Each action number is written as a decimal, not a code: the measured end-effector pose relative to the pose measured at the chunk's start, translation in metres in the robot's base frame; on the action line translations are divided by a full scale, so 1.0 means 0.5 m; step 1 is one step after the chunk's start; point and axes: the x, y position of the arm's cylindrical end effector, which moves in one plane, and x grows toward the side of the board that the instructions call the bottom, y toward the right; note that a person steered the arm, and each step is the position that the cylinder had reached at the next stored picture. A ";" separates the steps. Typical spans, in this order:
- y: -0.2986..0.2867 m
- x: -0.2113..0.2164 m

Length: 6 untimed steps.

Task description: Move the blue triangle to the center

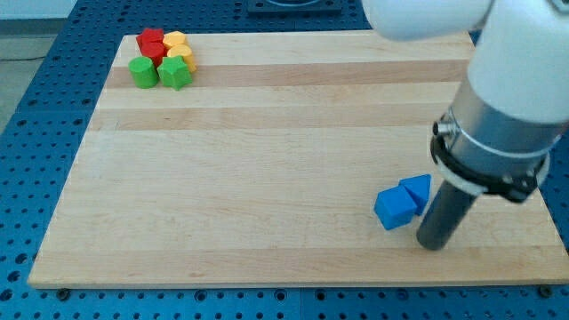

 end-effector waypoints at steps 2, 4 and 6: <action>-0.019 -0.069; 0.025 -0.078; 0.021 -0.143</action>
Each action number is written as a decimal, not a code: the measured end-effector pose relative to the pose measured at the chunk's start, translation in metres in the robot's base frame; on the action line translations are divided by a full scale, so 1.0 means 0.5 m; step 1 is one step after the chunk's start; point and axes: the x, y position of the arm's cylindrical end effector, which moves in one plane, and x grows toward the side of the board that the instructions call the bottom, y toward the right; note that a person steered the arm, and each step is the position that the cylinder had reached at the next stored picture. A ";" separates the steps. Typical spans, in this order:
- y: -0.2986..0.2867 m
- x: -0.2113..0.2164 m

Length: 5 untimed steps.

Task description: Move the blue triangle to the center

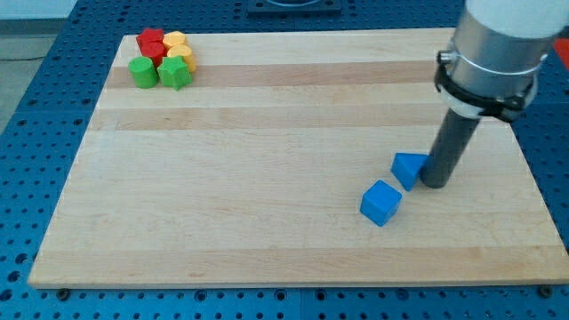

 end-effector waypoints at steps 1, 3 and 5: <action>-0.055 0.000; -0.119 -0.097; -0.210 -0.133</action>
